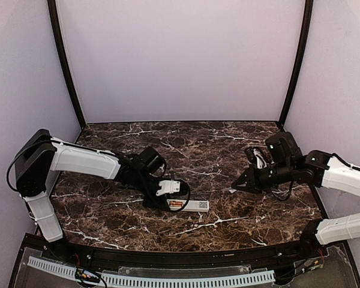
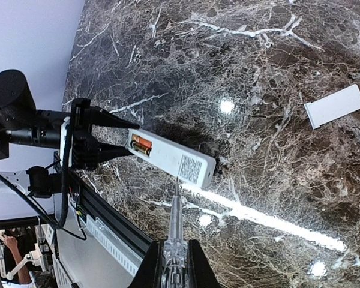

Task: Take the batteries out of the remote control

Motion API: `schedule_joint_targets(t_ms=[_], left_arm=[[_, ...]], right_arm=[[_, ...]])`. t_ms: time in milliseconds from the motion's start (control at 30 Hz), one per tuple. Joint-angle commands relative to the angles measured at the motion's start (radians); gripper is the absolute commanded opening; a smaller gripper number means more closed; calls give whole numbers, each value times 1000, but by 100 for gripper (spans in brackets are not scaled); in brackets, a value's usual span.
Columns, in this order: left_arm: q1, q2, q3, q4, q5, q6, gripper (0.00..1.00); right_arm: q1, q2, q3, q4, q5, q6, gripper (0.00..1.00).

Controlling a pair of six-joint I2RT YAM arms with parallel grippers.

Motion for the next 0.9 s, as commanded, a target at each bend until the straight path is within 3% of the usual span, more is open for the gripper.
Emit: schedule_joint_targets(t_ms=[0,300,600,867], left_arm=[[-59,-102,-27,-4,-16,-107,19],[-189,-172,-107,54,-45,-295,19],[-292,-146,-151,136,-92,-417,21],[-318,-117,-171,161,-108,-441,30]], right_arm=[[-10,-39,-10,-6,0,9,0],[-10,-97,-28,-39,19,26,0],[-9,-132,-28,-98,37,27,0],[-9,-152,-32,-120,52,37,0]])
